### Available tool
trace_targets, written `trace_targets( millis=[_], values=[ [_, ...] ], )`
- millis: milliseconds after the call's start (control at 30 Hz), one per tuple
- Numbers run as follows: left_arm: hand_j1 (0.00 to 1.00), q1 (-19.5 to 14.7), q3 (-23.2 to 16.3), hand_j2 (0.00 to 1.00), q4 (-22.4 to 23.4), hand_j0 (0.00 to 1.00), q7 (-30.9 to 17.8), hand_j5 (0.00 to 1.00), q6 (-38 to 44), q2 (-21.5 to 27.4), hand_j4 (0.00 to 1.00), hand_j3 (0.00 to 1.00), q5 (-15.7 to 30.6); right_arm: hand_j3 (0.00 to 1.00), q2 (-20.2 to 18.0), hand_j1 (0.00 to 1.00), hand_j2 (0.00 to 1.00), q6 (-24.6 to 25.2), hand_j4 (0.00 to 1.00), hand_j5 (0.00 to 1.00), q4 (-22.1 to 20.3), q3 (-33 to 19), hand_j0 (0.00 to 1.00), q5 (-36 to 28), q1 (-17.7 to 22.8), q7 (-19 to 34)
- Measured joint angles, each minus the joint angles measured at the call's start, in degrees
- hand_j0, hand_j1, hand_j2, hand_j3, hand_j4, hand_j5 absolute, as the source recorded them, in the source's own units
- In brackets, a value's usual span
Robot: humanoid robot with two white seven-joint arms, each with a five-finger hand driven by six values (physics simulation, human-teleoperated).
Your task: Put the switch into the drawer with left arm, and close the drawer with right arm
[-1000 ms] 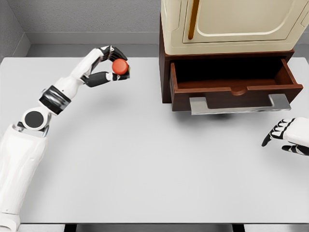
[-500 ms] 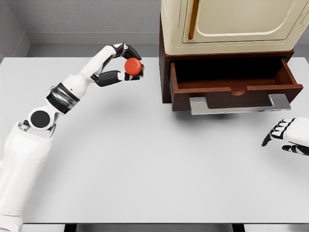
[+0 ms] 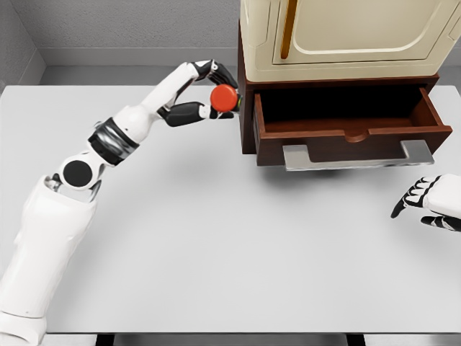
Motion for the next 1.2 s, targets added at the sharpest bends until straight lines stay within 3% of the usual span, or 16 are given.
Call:
trace_targets(
  millis=[467, 1200],
  values=[
    [0.36, -3.6, -2.5, 0.36, 0.0, 0.36, 0.0, 0.36, 0.2, -4.1, 0.36, 0.36, -4.9, 0.63, 0.1, 0.63, 0.63, 0.0, 0.63, 0.63, 0.0, 0.0, 0.63, 0.0, 0.0, 0.0],
    [0.36, -5.4, -2.6, 0.36, 0.1, 0.36, 0.5, 0.36, 3.0, -13.2, 0.36, 0.36, -24.3, 0.63, 0.0, 0.63, 0.63, 0.0, 0.63, 0.63, 0.0, 0.0, 0.63, 0.0, 0.0, -0.1]
  ],
)
